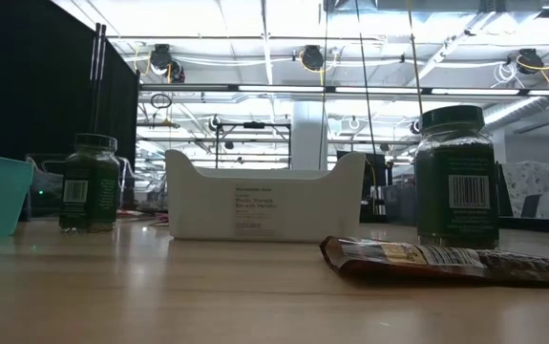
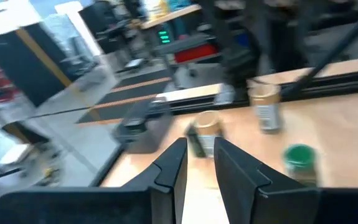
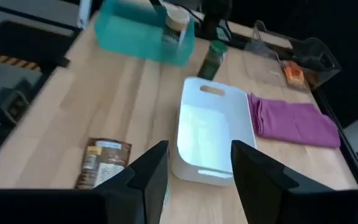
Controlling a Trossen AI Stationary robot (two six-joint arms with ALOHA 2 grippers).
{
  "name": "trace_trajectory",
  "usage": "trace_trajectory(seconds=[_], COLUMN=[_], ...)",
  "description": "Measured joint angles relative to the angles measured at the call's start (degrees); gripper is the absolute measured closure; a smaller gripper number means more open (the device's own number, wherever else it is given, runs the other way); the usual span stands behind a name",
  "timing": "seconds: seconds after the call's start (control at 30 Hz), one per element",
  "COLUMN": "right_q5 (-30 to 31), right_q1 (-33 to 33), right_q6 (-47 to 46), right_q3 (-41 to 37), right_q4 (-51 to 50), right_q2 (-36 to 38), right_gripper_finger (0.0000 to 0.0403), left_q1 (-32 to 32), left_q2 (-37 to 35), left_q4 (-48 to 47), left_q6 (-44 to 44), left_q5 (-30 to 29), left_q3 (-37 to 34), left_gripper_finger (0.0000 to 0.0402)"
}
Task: Sort spices by type
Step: Put the right green seasoning bottle into the white bin
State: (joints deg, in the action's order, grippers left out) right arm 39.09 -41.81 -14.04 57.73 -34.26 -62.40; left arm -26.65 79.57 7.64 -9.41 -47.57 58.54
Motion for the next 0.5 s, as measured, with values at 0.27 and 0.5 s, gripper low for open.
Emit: trace_trajectory(seconds=[0.27, 0.5], right_q5=[0.94, -5.36], right_q1=[2.92, 4.34], right_q6=[-4.47, -13.42], right_q3=[-6.79, -7.01], right_q4=[6.63, 6.65], right_q2=[-3.57, -8.53], right_gripper_finger=[0.0227, 0.0134], left_q1=[0.24, 0.30], left_q2=[0.00, 0.00], left_q4=[0.89, 0.63], left_q6=[-3.15, -2.95], left_q5=[-8.02, -8.10], left_q3=[0.00, 0.00], left_gripper_finger=[0.0316, 0.0316])
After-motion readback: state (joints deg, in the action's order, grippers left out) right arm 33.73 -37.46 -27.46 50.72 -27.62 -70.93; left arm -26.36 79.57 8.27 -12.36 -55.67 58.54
